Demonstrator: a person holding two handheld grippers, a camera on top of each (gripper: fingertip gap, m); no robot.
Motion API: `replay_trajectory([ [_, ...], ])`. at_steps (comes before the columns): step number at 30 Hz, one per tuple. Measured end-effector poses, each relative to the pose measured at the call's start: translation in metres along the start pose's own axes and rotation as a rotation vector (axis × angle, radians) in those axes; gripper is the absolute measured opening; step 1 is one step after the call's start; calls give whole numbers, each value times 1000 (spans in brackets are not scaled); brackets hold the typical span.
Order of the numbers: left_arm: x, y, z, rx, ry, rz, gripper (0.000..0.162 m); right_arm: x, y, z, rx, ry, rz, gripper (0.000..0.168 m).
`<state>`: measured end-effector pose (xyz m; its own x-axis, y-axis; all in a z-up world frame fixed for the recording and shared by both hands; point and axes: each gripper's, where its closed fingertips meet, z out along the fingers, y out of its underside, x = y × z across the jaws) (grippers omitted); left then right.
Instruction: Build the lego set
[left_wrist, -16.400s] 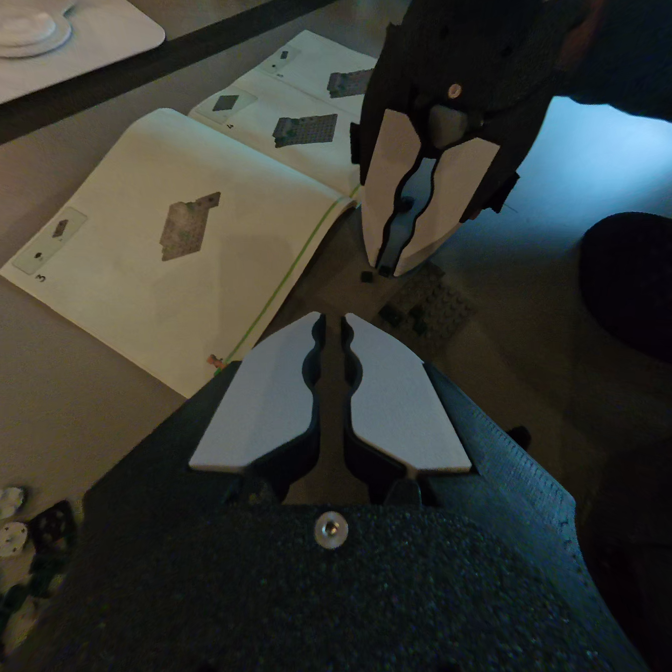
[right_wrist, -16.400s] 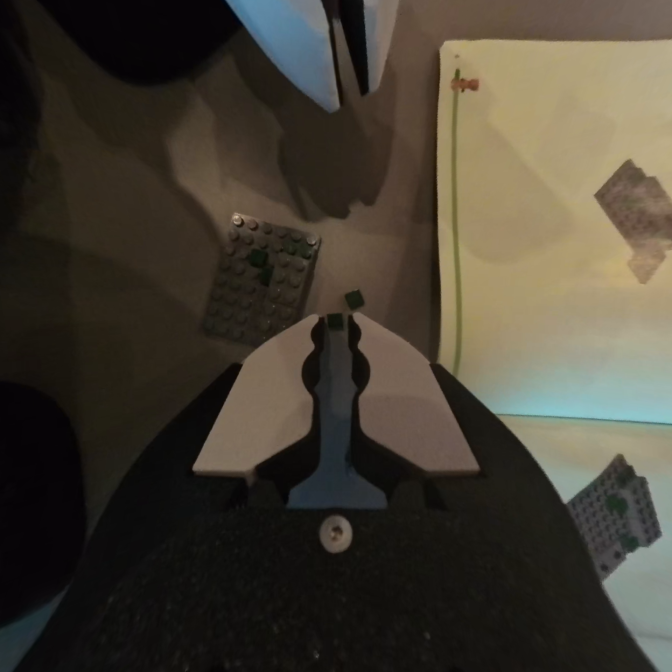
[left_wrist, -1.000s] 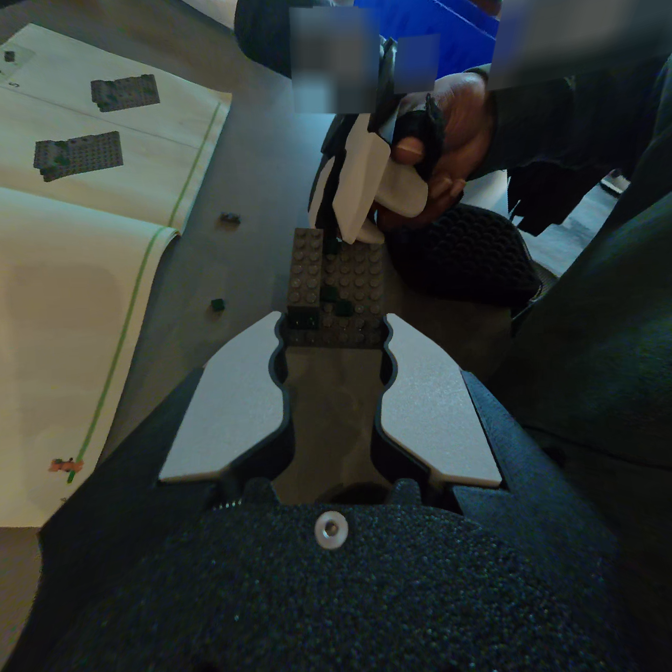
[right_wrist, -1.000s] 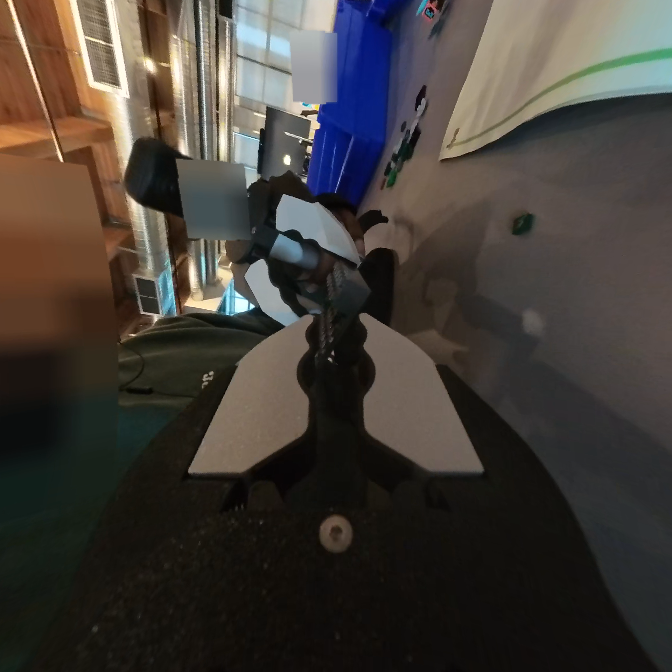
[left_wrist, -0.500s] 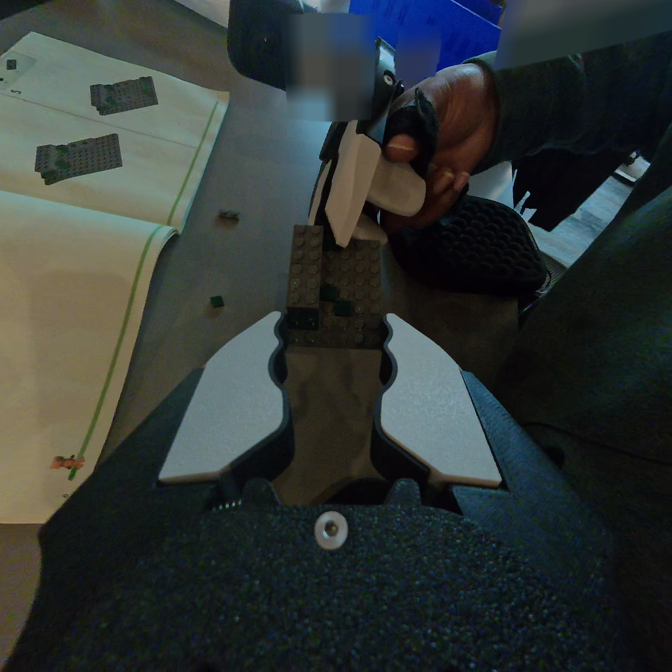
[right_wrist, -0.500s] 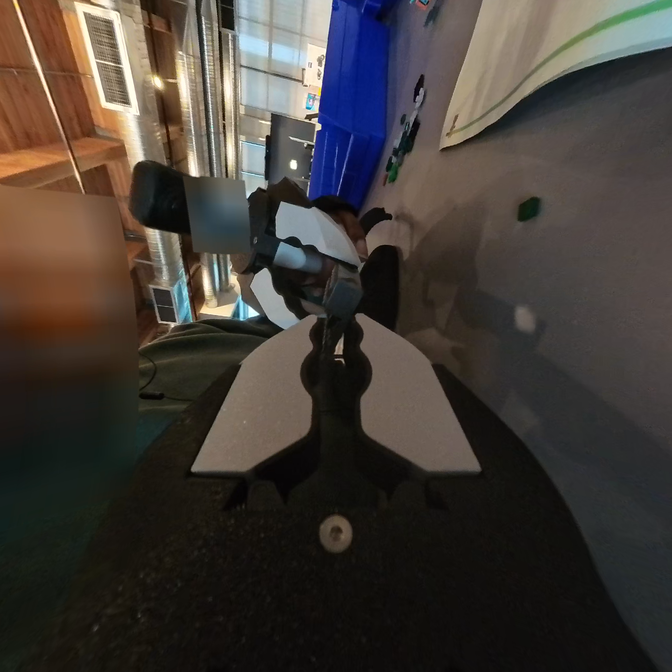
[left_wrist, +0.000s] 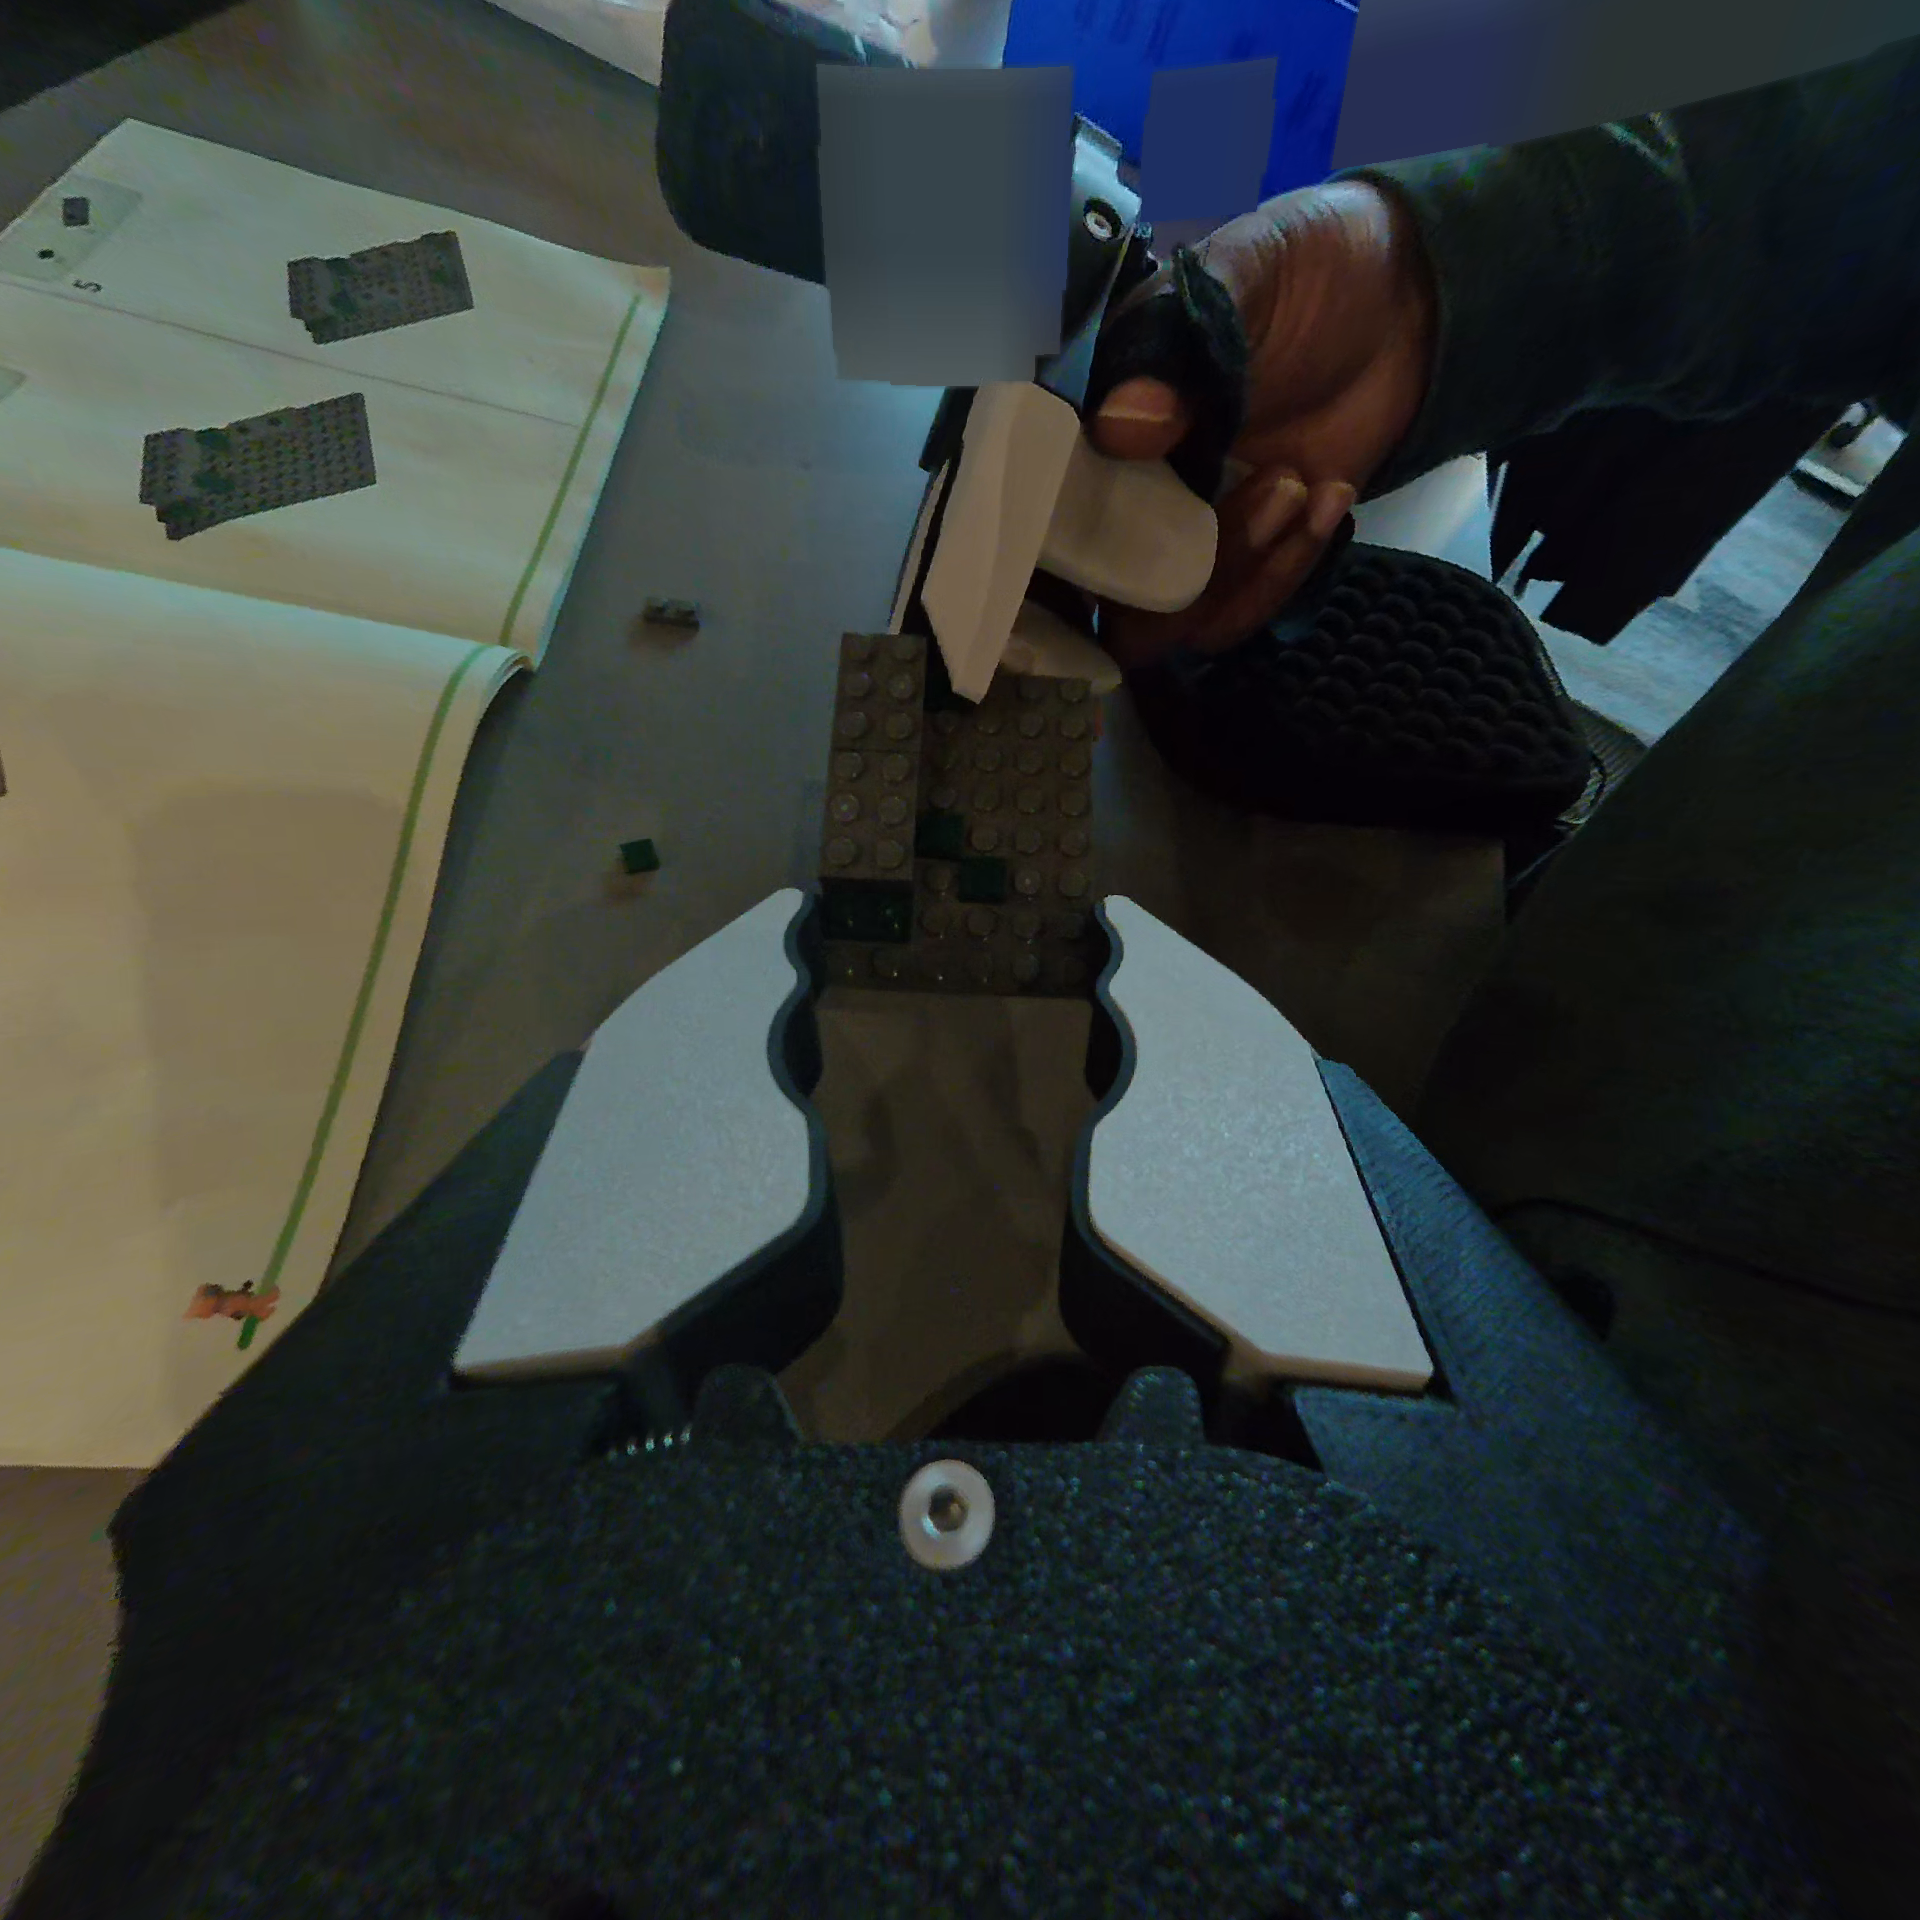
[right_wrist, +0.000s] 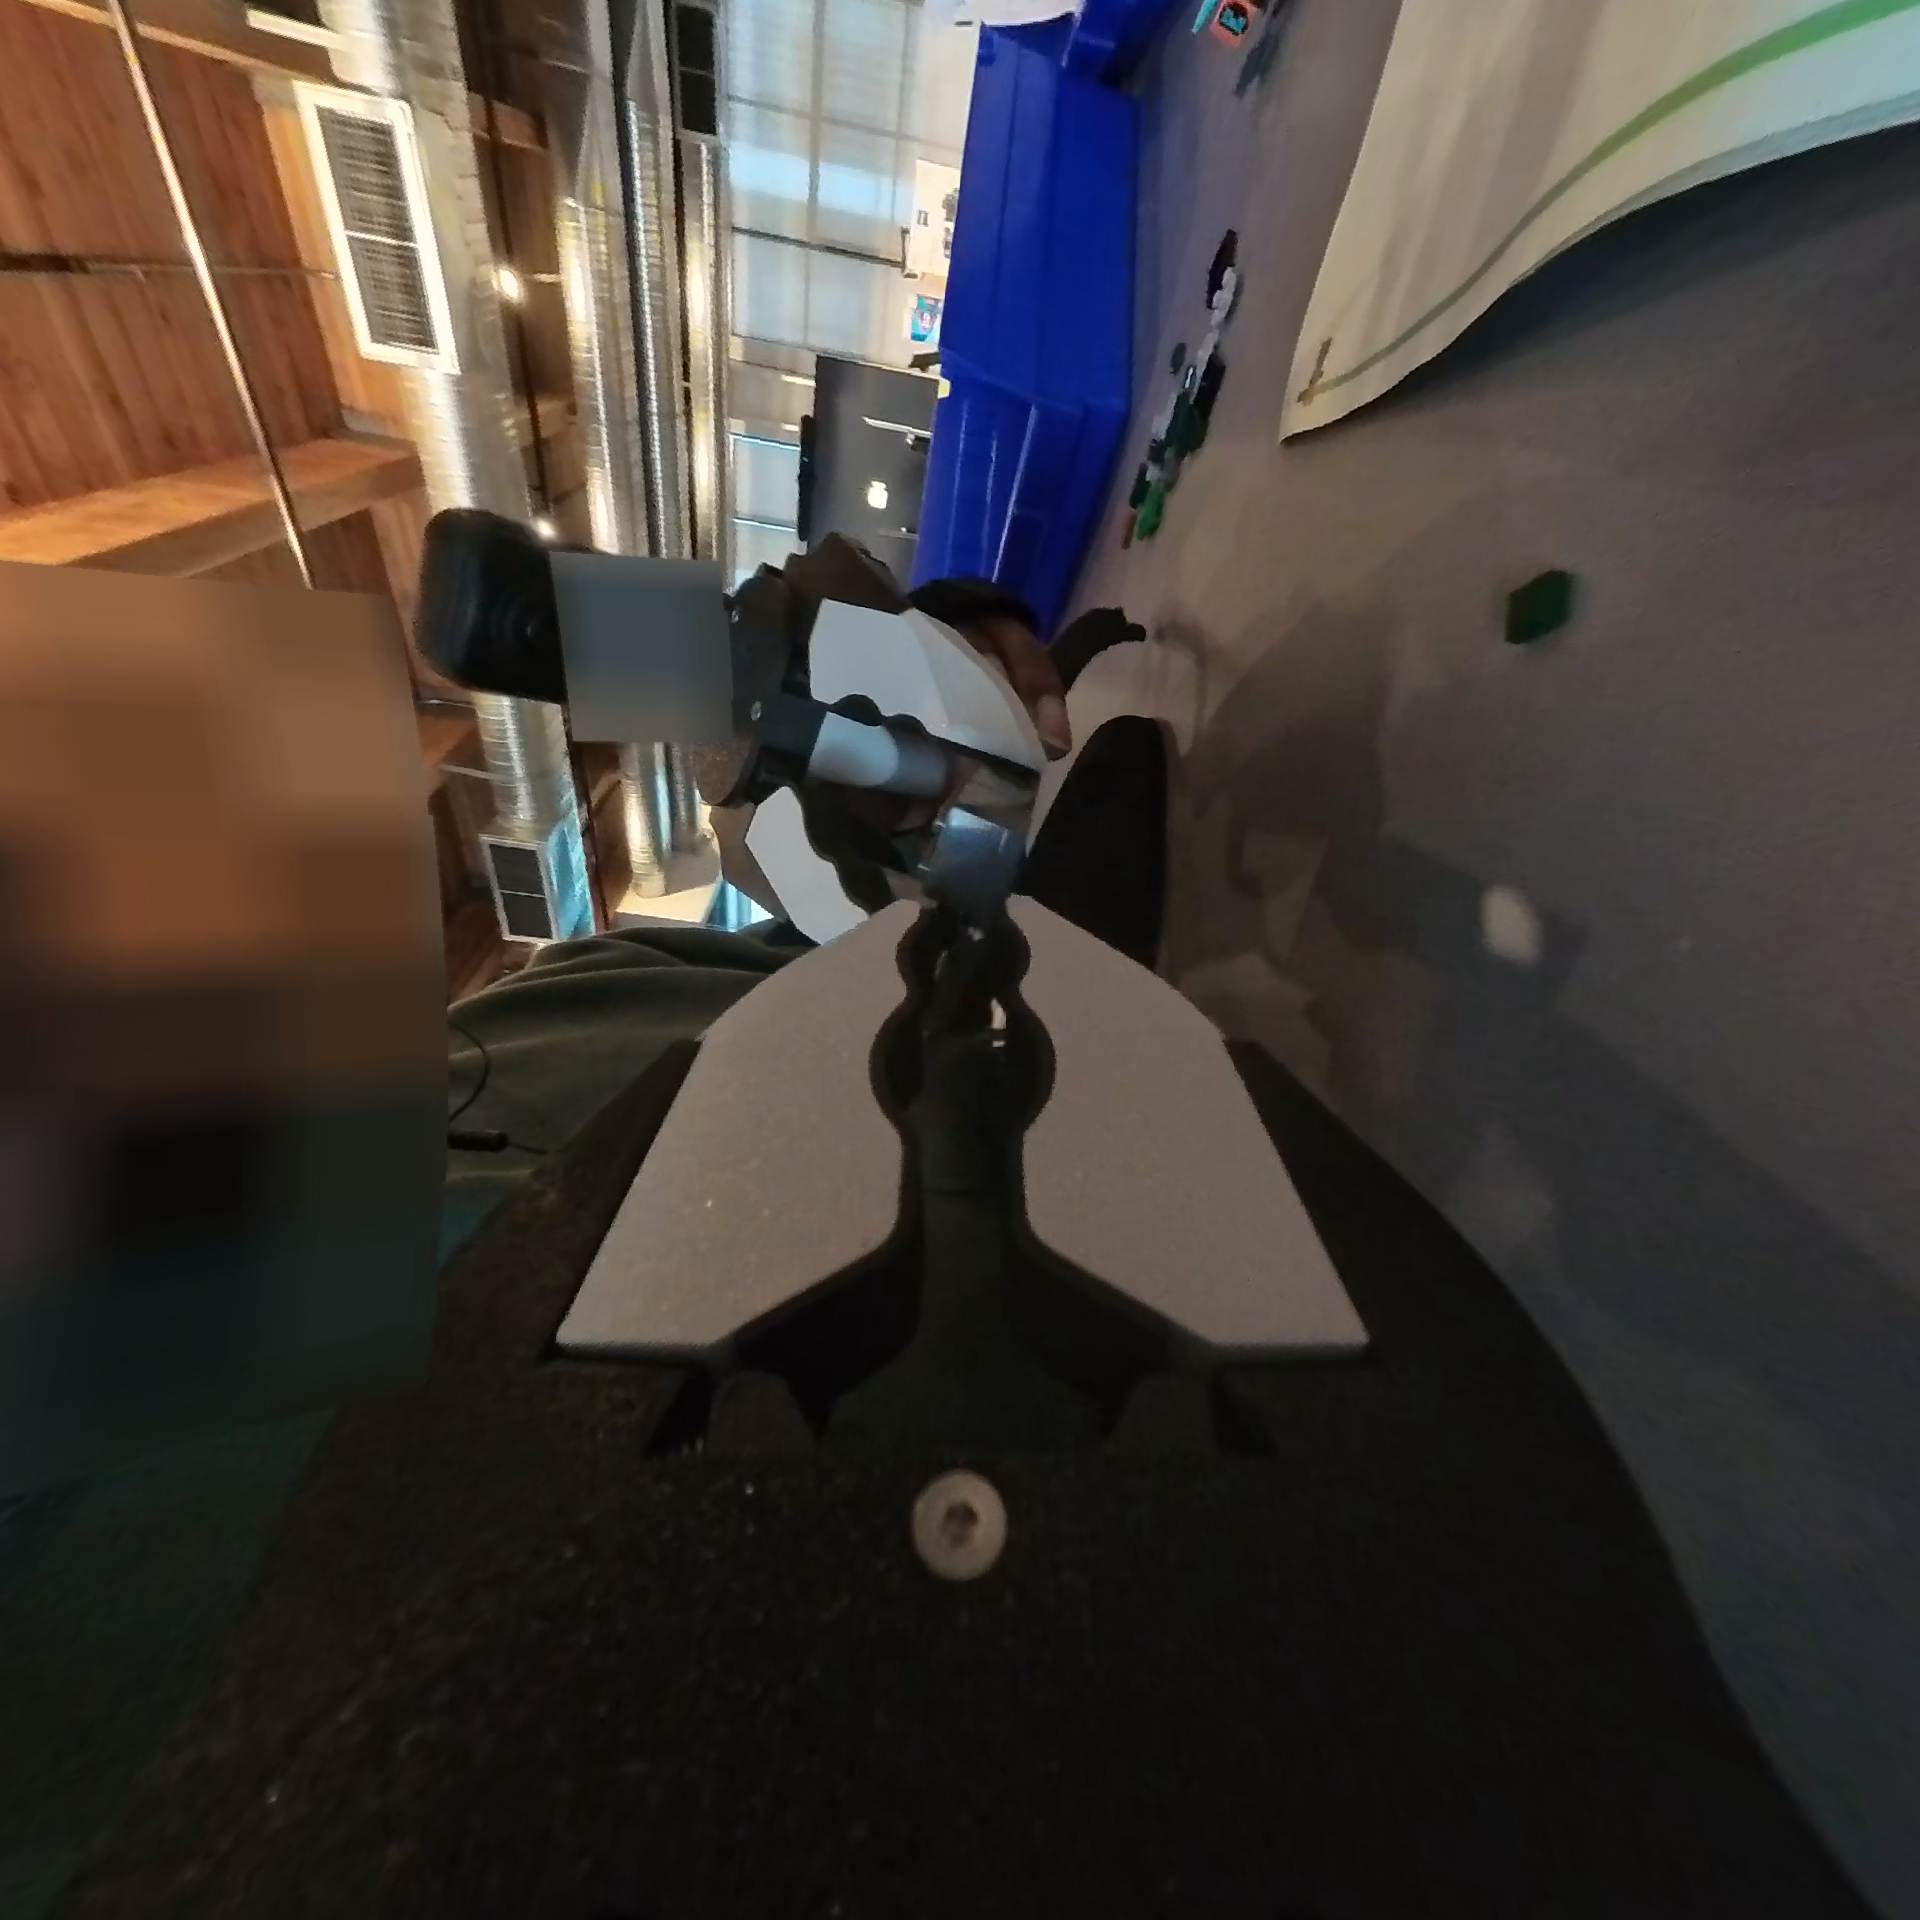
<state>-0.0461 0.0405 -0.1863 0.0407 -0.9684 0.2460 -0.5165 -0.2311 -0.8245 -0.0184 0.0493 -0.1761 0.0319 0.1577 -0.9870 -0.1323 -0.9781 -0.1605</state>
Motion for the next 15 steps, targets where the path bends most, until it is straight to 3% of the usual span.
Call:
replay_trajectory([
  [15, 9, -15, -15, 72, -139, 219, 48, -18, 6, 3, 38, -75, -99, 9],
])
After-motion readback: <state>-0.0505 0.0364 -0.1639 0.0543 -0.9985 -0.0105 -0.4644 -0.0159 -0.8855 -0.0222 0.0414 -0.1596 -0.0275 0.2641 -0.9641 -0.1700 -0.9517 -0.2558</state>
